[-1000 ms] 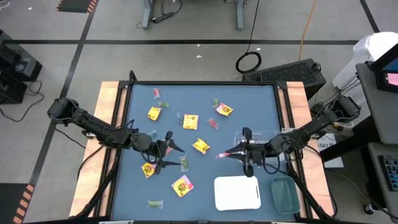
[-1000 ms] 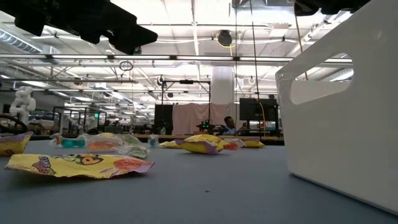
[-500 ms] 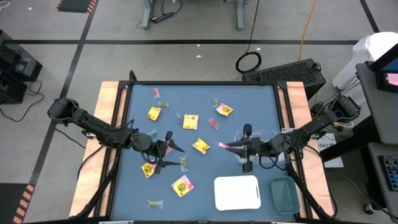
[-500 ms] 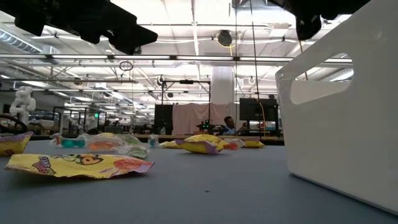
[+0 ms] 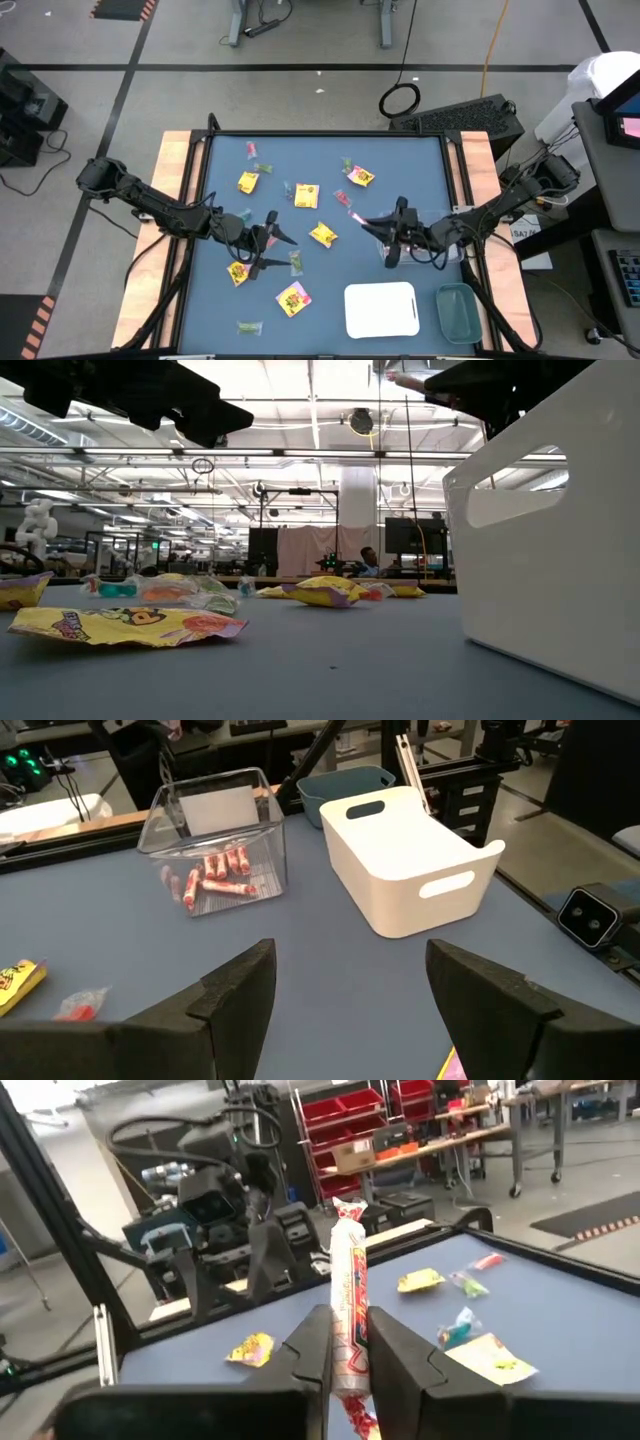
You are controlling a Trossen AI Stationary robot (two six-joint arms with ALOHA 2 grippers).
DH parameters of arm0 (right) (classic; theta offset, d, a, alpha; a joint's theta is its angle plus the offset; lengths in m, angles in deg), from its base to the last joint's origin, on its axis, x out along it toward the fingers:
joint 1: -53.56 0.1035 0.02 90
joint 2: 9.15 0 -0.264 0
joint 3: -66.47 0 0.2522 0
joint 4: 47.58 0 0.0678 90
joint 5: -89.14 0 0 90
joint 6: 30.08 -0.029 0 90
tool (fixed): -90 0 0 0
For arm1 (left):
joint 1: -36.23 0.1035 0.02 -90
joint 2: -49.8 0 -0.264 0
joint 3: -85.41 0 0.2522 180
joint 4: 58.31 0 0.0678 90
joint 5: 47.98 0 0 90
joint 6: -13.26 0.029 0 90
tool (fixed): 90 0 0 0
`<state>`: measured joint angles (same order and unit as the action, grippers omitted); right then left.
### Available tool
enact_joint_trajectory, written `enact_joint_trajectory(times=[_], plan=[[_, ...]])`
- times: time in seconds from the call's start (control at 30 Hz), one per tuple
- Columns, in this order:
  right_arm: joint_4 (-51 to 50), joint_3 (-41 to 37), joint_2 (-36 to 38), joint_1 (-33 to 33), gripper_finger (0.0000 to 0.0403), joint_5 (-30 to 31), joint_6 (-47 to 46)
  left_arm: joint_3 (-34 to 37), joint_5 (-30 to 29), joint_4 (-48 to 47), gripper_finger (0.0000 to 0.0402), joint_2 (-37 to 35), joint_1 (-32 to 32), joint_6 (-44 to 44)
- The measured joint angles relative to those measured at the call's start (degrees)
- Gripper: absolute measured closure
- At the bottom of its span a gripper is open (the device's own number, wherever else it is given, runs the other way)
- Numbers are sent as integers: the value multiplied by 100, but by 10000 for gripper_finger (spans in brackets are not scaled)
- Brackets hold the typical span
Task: Sort candy
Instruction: Put the transparent candy roll into the transparent bin
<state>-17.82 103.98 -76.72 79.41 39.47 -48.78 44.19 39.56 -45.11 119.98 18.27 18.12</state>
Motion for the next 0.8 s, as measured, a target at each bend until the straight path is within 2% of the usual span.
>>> enact_joint_trajectory(times=[0.23, 0.37, 0.5, 0.6, 0.8], plan=[[55, 66, 100, 190, 364, -397, 474, 0, 0, -6, 139, 0, -1, -2], [-519, 427, 260, 430, 364, -440, 666, 0, 0, -7, 139, 0, -1, -2], [-2358, 1136, 499, 639, 364, -292, 409, 0, 0, -7, 139, 0, -1, -7], [-4209, 1795, 560, 721, 364, -129, -379, 0, 0, -4, 139, 0, -1, -7], [-7744, 2721, 555, 762, 364, -310, -2240, 0, 0, -2, 139, 0, -1, -19]])
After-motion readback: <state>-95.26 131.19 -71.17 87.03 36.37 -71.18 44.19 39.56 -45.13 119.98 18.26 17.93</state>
